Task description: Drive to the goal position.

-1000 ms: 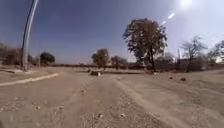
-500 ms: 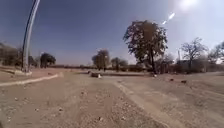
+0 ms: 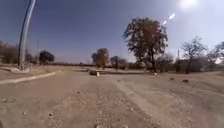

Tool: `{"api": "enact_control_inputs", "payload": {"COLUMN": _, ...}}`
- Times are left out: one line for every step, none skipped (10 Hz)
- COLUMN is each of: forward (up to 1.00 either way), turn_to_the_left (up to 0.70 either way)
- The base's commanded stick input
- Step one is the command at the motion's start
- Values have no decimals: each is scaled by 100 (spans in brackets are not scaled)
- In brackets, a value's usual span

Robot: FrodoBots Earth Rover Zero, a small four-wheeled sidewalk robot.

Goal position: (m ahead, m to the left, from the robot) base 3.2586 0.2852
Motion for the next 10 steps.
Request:
{"api": "enact_control_inputs", "payload": {"forward": 50, "turn_to_the_left": 0}}
{"api": "enact_control_inputs", "payload": {"forward": 50, "turn_to_the_left": 0}}
{"api": "enact_control_inputs", "payload": {"forward": 50, "turn_to_the_left": 0}}
{"api": "enact_control_inputs", "payload": {"forward": 50, "turn_to_the_left": 0}}
{"api": "enact_control_inputs", "payload": {"forward": 50, "turn_to_the_left": 0}}
{"api": "enact_control_inputs", "payload": {"forward": 50, "turn_to_the_left": 0}}
{"api": "enact_control_inputs", "payload": {"forward": 50, "turn_to_the_left": 0}}
{"api": "enact_control_inputs", "payload": {"forward": 50, "turn_to_the_left": 0}}
{"api": "enact_control_inputs", "payload": {"forward": 50, "turn_to_the_left": 0}}
{"api": "enact_control_inputs", "payload": {"forward": 50, "turn_to_the_left": 0}}
